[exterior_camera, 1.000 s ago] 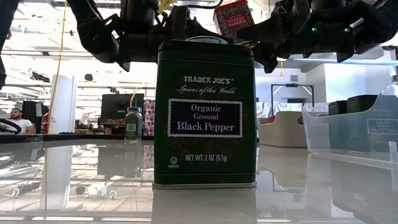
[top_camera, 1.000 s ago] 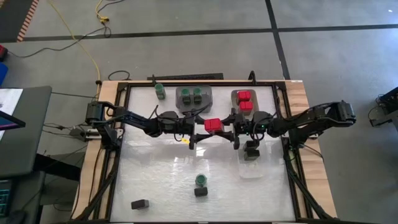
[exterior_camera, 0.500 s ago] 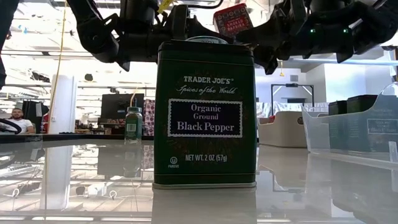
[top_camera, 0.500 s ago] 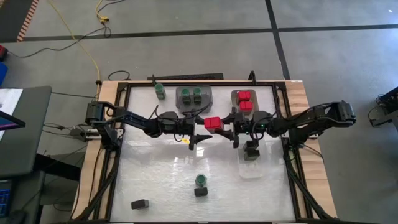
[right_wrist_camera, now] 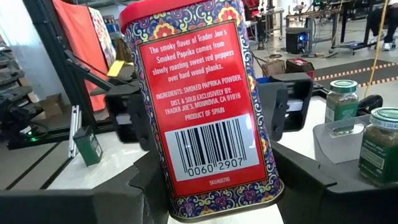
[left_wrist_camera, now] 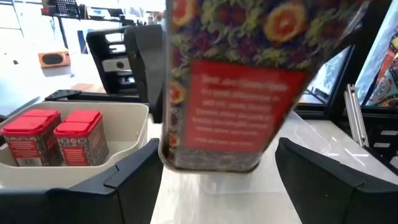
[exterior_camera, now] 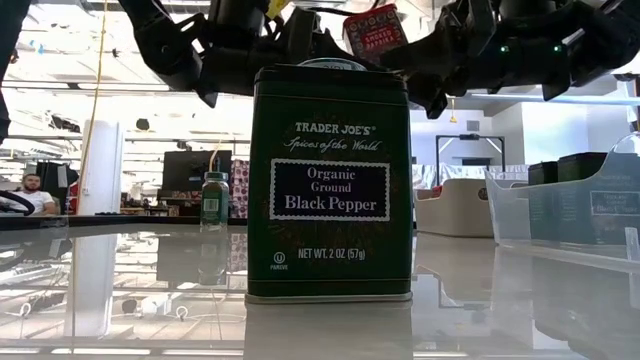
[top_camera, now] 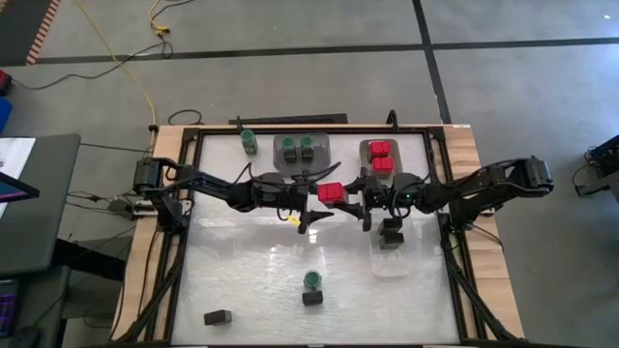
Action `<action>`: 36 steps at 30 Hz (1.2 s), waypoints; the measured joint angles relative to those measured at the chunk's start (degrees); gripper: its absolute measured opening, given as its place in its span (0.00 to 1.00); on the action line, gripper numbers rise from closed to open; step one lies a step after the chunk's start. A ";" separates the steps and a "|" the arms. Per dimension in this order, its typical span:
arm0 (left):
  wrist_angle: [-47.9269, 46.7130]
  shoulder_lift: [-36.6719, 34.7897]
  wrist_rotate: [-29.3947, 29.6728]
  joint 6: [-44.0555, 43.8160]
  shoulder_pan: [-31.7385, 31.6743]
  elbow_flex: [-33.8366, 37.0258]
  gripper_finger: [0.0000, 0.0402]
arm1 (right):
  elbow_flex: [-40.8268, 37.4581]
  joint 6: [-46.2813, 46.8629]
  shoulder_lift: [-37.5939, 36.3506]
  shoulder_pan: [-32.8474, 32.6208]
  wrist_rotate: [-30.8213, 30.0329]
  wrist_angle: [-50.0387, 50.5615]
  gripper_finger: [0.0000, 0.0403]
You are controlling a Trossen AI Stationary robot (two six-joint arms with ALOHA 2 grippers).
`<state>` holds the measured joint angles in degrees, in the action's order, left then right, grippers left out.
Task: Sort spices by type
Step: Put the center red seasoning can into the gray bin
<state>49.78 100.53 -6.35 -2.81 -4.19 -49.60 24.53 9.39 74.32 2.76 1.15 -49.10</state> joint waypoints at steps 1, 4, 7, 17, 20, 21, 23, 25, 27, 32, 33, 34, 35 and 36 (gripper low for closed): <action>0.03 0.00 0.02 -0.02 0.00 0.00 0.74 | 0.00 0.00 0.00 0.00 0.01 0.02 0.61; 0.18 0.00 0.02 -0.02 0.00 -0.04 0.72 | 0.00 0.02 0.00 0.00 0.00 0.18 0.61; 0.97 0.00 0.04 -0.02 0.00 -0.04 0.70 | 0.00 0.02 0.00 0.00 0.02 0.50 0.61; 1.68 0.00 0.11 -0.02 -0.02 -0.07 0.60 | 0.00 0.11 0.00 -0.15 0.07 0.52 0.61; 1.71 0.00 0.11 -0.19 -0.02 -0.07 0.55 | 0.00 -0.06 0.00 -0.15 0.14 0.54 0.61; 1.69 0.00 0.09 -0.29 -0.02 -0.07 0.53 | 0.00 -0.19 0.00 -0.15 0.25 0.64 0.61; 1.62 0.00 0.09 -0.35 -0.02 -0.07 0.52 | 0.00 -0.22 0.00 -0.14 0.26 0.80 0.61; 1.62 0.00 0.09 -0.35 -0.02 -0.07 0.52 | 0.00 -0.22 0.00 -0.13 0.26 0.92 0.61; 1.47 0.00 0.09 -0.30 -0.02 -0.07 0.52 | 0.00 -0.19 -0.01 -0.13 0.26 0.94 0.61; 0.88 0.00 0.09 -0.15 -0.01 -0.07 0.53 | 0.00 -0.02 0.00 -0.13 0.24 1.23 0.62; 0.87 0.00 0.09 -0.10 -0.02 -0.07 0.53 | 0.00 -0.02 0.00 -0.13 0.24 1.32 0.62; 0.80 0.00 0.09 -0.09 -0.02 -0.07 0.53 | 0.00 -0.01 0.00 -0.13 0.25 1.41 0.62; 0.72 0.00 0.09 -0.08 -0.02 -0.07 0.53 | 0.00 0.00 0.00 -0.13 0.24 1.51 0.62; 0.64 0.00 0.09 -0.07 -0.02 -0.07 0.53 | 0.00 0.00 0.00 -0.13 0.24 1.61 0.62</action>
<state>50.41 100.53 -6.26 -2.87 -4.21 -49.67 24.53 9.39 74.32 2.63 1.39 -47.49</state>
